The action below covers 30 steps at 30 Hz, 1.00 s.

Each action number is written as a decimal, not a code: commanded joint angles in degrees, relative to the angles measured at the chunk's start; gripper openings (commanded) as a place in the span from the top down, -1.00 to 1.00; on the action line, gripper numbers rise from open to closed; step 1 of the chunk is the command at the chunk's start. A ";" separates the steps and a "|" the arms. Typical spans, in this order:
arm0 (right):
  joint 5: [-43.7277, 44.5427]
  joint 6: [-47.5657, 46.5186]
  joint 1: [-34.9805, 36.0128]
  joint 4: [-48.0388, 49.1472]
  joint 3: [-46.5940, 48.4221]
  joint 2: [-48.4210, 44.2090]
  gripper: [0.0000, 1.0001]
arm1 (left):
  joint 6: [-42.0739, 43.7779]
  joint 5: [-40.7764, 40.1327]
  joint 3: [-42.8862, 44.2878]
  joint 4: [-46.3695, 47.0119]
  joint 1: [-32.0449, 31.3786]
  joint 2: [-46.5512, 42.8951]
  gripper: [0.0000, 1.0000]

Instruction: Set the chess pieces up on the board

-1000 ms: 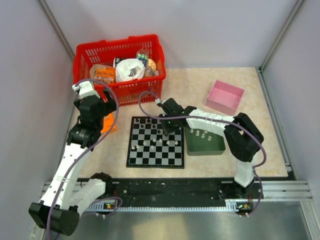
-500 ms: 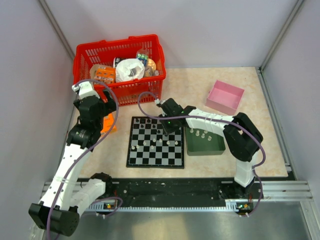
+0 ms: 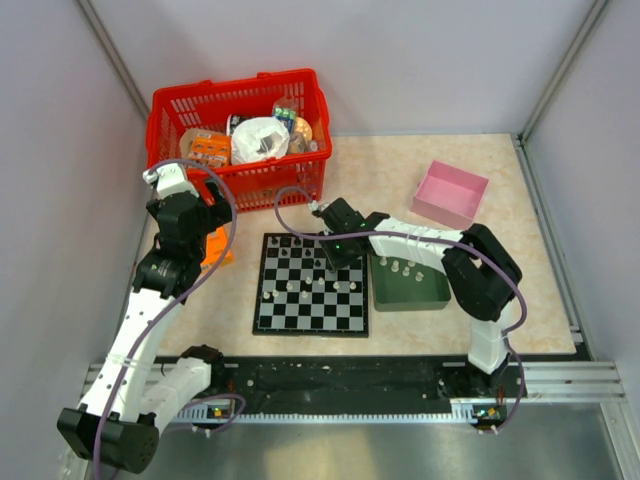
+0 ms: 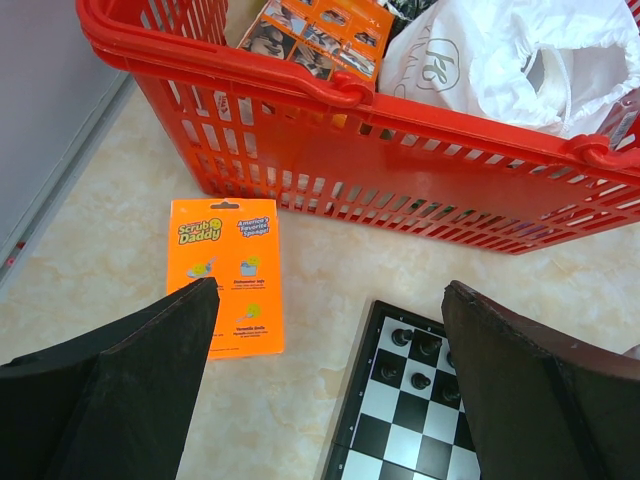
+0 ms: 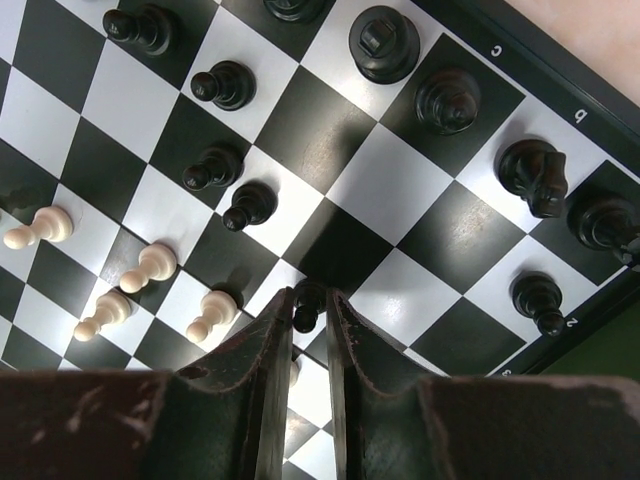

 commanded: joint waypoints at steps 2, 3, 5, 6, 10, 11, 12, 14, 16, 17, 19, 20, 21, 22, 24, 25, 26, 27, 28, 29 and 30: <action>0.94 -0.75 0.28 0.16 2.46 -0.64 0.67 | -0.45 -0.25 0.01 2.99 0.27 -0.82 -0.98; 1.90 -0.58 0.28 0.16 2.54 -0.64 0.68 | -0.45 -0.25 -0.07 2.90 0.27 -0.82 -0.98; 3.92 -0.58 0.11 0.16 2.63 -0.91 0.70 | -0.45 -0.25 -0.07 2.90 0.27 -0.82 -0.97; 4.97 -0.58 -0.07 0.16 2.72 -0.91 0.72 | -0.45 -0.25 -0.07 2.90 0.27 -0.91 -0.97; 7.18 0.12 -1.38 0.25 3.25 -0.38 0.75 | -0.45 -0.07 0.01 2.99 0.27 -0.82 -0.97; 7.35 0.30 -1.82 0.25 3.42 -0.47 0.75 | -0.45 -0.16 0.01 2.99 0.27 -0.91 -0.97; 7.44 0.30 -2.26 0.51 3.51 -0.21 0.76 | -0.37 -0.24 0.01 2.99 0.27 -0.99 -0.98; 7.36 0.30 -2.97 0.78 3.68 -0.12 0.76 | -0.36 -0.24 0.01 2.99 0.27 -0.91 -0.98; 7.88 0.30 -3.41 0.78 3.95 0.06 0.76 | -0.28 -0.07 0.01 3.17 0.27 -0.82 -0.98; 8.32 0.30 -3.58 0.69 3.86 0.15 0.76 | -0.28 -0.07 0.10 3.17 0.27 -0.82 -0.98; 8.67 0.57 -3.94 0.78 3.60 0.15 0.76 | -0.19 -0.24 0.28 3.17 0.27 -0.64 -0.97; 8.67 0.65 -4.20 0.95 3.42 0.24 0.75 | -0.19 -0.25 0.28 3.08 0.27 -0.64 -0.97; 8.67 0.65 -4.29 1.04 3.51 0.32 0.75 | -0.19 -0.16 0.28 3.17 0.27 -0.64 -0.97; 8.76 0.65 -4.29 1.04 3.42 0.32 0.75 | -0.19 0.02 0.37 3.25 0.27 -0.64 -0.98; 9.02 0.65 -4.37 1.39 3.25 0.50 0.75 | -0.10 -0.07 0.37 3.26 0.27 -0.47 -0.97; 9.11 0.65 -4.46 1.39 3.33 0.67 0.76 | -0.10 0.02 0.37 3.26 0.27 -0.64 -0.97; 9.03 0.57 -4.55 1.39 3.33 0.68 0.75 | -0.01 0.02 0.45 3.26 0.36 -0.56 -0.98; 8.94 0.74 -4.81 1.39 3.33 0.68 0.75 | -0.01 0.02 0.45 3.26 0.27 -0.56 -0.98; 8.59 0.74 -4.90 1.48 3.33 0.76 0.75 | -0.10 0.02 0.54 3.26 0.27 -0.56 -0.98; 8.41 0.65 -4.81 1.65 3.25 0.76 0.75 | -0.01 0.02 0.46 3.34 0.27 -0.64 -0.98; 8.15 0.74 -4.99 1.74 3.33 0.76 0.74 | -0.10 0.11 0.45 3.34 0.27 -0.47 -0.97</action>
